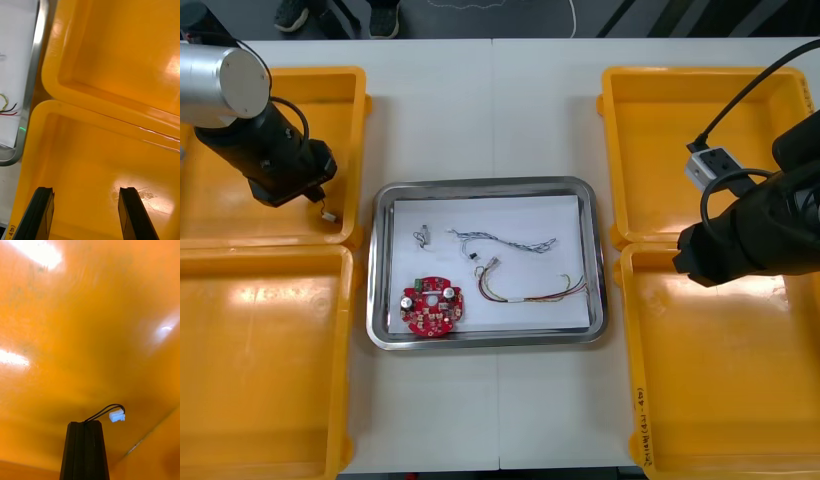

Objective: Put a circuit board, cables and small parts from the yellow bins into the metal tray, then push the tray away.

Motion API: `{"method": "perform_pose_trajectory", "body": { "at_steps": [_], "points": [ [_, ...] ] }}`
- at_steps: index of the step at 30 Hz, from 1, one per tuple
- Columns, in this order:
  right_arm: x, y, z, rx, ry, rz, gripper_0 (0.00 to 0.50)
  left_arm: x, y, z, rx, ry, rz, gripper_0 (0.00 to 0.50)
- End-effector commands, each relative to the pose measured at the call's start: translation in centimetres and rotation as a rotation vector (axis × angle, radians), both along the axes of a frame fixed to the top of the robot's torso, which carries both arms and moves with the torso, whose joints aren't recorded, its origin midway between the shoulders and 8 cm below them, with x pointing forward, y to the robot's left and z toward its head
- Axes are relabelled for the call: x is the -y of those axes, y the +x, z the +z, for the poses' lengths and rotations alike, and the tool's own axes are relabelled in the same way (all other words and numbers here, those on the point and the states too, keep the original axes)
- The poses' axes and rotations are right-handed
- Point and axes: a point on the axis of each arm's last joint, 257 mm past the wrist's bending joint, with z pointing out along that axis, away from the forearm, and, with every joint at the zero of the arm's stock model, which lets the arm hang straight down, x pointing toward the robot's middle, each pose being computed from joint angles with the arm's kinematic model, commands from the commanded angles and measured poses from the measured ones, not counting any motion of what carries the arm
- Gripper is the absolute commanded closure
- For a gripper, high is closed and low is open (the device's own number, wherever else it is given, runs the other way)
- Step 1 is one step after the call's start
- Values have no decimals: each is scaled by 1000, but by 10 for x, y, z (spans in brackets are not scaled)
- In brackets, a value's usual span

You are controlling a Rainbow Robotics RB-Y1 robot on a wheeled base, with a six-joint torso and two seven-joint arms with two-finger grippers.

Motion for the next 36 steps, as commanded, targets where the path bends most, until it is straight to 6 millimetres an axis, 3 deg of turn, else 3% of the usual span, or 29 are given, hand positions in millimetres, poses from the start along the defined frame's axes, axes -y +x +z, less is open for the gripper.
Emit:
{"method": "perform_pose_trajectory", "body": {
  "at_steps": [1, 16, 31, 33, 34, 35, 36],
  "points": [
    [31, -2, 9, 30, -2, -92, 0, -20, 23, 60, 125, 97, -116, 500],
    [65, -14, 0, 19, 72, -235, 0, -82, 26, 95, 181, 199, -49, 500],
    [100, -15, 7, 41, 90, -315, 0, -97, 29, 101, 201, 238, -29, 494],
    [104, -15, 7, 41, 88, -323, 0, -96, 29, 101, 201, 239, -29, 415],
    [107, -14, 7, 43, 84, -325, 0, -96, 29, 101, 201, 239, -28, 279],
    [108, -14, 7, 45, 79, -326, 0, -96, 30, 102, 202, 239, -29, 210],
    [111, -14, 8, 50, 71, -328, 0, -97, 29, 101, 200, 238, -27, 79]
  ]
}}
